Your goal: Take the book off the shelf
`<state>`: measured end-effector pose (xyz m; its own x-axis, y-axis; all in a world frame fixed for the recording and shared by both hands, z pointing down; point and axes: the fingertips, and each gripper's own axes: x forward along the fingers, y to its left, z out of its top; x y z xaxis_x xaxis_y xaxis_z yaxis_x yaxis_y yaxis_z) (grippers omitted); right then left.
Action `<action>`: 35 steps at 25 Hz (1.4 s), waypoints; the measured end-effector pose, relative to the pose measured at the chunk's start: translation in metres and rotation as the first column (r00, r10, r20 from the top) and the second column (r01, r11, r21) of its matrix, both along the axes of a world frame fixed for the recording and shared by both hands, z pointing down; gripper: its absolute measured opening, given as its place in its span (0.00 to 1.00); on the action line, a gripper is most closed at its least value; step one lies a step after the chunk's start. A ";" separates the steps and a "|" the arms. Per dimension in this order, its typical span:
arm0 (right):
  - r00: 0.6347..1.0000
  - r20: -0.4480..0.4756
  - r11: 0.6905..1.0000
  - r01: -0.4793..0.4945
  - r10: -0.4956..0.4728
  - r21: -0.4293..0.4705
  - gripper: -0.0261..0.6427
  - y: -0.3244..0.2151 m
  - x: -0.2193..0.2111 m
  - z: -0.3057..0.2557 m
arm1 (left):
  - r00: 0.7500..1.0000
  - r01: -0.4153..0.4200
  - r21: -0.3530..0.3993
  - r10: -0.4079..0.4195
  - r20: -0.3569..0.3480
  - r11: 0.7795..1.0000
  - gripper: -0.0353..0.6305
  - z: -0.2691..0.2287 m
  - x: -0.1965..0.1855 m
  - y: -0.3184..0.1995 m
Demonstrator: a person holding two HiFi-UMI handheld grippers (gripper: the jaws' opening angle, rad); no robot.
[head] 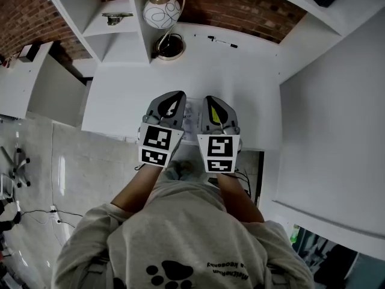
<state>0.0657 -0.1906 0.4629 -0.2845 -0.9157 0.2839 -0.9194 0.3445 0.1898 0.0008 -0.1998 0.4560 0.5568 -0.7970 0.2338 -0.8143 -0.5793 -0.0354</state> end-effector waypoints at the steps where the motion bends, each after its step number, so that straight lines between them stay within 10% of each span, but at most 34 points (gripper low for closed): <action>1: 1.000 0.012 1.000 0.001 -0.001 0.019 0.07 0.002 0.000 -0.009 | 1.000 0.003 0.023 -0.003 -0.010 1.000 0.07 -0.011 0.000 0.002; 18: 0.993 0.113 0.974 0.011 -0.037 0.225 0.07 0.058 -0.003 -0.111 | 0.997 0.021 0.232 -0.003 -0.077 0.973 0.07 -0.111 -0.002 0.064; 35: 0.993 0.109 0.973 0.023 -0.050 0.230 0.07 0.065 0.015 -0.099 | 0.996 0.032 0.196 -0.014 -0.091 0.980 0.07 -0.086 0.016 0.069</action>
